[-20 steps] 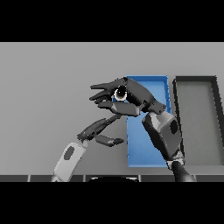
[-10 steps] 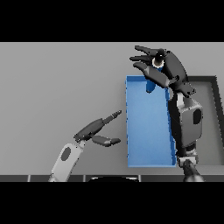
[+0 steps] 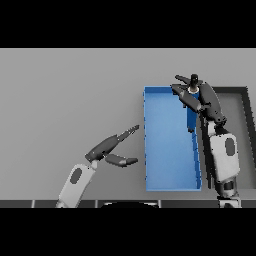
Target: Pick up the blue pipe and place it into the blue bin.
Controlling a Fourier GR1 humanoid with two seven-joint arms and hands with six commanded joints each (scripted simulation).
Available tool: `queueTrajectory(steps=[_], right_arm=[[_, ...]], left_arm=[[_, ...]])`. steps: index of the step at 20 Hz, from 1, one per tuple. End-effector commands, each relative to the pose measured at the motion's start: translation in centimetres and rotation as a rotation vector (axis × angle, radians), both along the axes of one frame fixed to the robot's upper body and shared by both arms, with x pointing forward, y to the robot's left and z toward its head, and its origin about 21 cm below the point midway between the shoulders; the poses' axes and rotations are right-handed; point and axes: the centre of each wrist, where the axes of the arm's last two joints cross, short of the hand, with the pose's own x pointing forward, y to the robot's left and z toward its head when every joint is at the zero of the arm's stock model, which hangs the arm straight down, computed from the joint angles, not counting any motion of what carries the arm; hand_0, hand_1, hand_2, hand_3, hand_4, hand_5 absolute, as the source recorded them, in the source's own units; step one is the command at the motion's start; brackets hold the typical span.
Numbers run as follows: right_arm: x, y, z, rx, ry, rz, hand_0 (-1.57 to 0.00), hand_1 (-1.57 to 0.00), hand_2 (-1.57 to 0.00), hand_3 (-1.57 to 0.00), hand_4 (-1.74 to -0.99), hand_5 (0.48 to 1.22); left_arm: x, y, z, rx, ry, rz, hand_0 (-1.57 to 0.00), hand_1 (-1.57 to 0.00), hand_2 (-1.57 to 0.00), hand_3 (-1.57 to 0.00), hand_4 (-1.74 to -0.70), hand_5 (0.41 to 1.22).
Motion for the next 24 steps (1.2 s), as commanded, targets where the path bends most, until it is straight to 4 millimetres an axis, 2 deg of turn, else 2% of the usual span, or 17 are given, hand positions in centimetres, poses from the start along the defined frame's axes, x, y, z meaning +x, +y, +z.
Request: queueTrajectory(steps=[1, 3, 4, 7, 8, 9, 11, 12, 13, 14, 16, 18, 19, 21, 24], right_arm=[[-0.1, -0.3, -1.2, -0.004, 0.045, -0.040, -1.57, -1.57, -1.57, -1.57, -1.500, 1.221], [-0.2, -0.6, -2.7, -0.004, 0.112, -0.098, -1.57, -1.57, -1.57, -1.57, -1.500, 1.221], [-0.6, -0.7, -3.2, -0.007, 0.137, -0.119, -1.57, -1.57, -1.57, -1.57, -1.499, 1.221], [-1.1, -1.1, -4.8, 0.010, 0.250, -0.151, -1.57, -1.57, -1.57, -1.57, -1.497, 1.221], [-1.2, -1.3, -5.1, -0.001, 0.283, -0.161, -1.57, -1.57, -1.57, -1.26, -1.546, 1.221], [-1.4, -1.2, -5.8, 0.006, 0.327, -0.163, -1.57, -1.57, -1.57, -1.01, -1.585, 1.221], [-2.0, -0.7, -6.7, 0.010, 0.406, -0.166, -1.57, -1.57, -1.57, -0.64, -1.641, 1.221], [-2.0, -0.7, -6.9, 0.010, 0.441, -0.190, -1.57, -1.57, -1.57, -0.51, -1.661, 1.221], [-1.7, -0.8, -6.9, 0.024, 0.478, -0.209, -1.57, -1.57, -1.57, -0.41, -1.677, 1.171], [-1.8, -0.4, -7.2, 0.031, 0.517, -0.222, -1.57, -1.57, -1.52, -0.45, -1.626, 1.161], [-1.8, -0.4, -7.2, 0.020, 0.522, -0.203, -1.08, -1.03, -0.99, -0.29, -1.469, 1.148], [-1.6, -0.9, -7.5, 0.007, 0.555, -0.246, -0.69, -0.66, -0.63, -0.19, -1.370, 1.125], [-1.5, -0.9, -7.3, -0.034, 0.556, -0.232, -0.55, -0.52, -0.50, -0.15, -1.339, 1.108], [-1.5, -0.2, -7.1, -0.200, 0.523, -0.173, -0.35, -0.34, -0.32, -0.09, -1.279, 1.010], [-1.6, -0.3, -7.3, -0.314, 0.543, -0.126, -0.18, -0.17, -0.16, -0.05, -1.219, 0.870]], left_arm=[[-0.2, -0.1, -0.1, 0.001, -0.001, 0.000, 0.00, 0.00, 0.00, 0.00, -0.93, 0.464], [-0.4, 0.2, -0.5, 0.011, -0.001, 0.005, 0.00, 0.00, 0.00, 0.00, -0.93, 0.466], [0.1, 0.2, -0.3, 0.027, -0.007, 0.017, 0.00, 0.00, 0.00, 0.00, -0.93, 0.467], [-0.2, 0.0, 0.0, 0.014, -0.016, 0.010, 0.00, 0.00, 0.00, 0.00, -0.92, 0.476], [0.0, 0.4, 0.2, 0.013, -0.026, 0.009, 0.00, 0.00, 0.00, 0.00, -0.92, 0.478], [-0.2, 0.4, -0.2, 0.017, -0.019, 0.013, 0.00, 0.00, 0.00, 0.00, -0.92, 0.480], [-0.1, 0.2, -0.4, 0.024, -0.017, 0.011, 0.00, 0.00, 0.00, 0.00, -0.92, 0.484], [-0.1, 0.0, -0.2, 0.019, -0.022, 0.010, 0.00, 0.00, 0.00, 0.00, -0.92, 0.486], [0.1, 0.0, 0.2, 0.019, -0.026, 0.008, 0.00, 0.00, 0.00, 0.00, -0.92, 0.489], [0.2, 0.1, 0.1, 0.026, -0.021, 0.012, 0.00, 0.00, 0.00, 0.00, -0.92, 0.491], [0.2, 0.0, 0.1, 0.028, -0.019, 0.012, 0.00, 0.00, 0.00, 0.00, -0.92, 0.493], [0.2, 0.1, 0.0, 0.022, -0.014, 0.012, 0.00, 0.00, 0.00, 0.00, -0.92, 0.493], [0.1, 0.0, -0.2, 0.026, -0.009, 0.011, 0.00, 0.00, 0.00, 0.00, -0.93, 0.494], [0.0, 0.1, -0.2, 0.020, -0.013, 0.013, 0.00, 0.00, 0.00, 0.00, -0.92, 0.494], [-0.1, 0.0, 0.0, 0.013, -0.016, 0.020, 0.00, 0.00, 0.00, 0.00, -0.93, 0.495]])
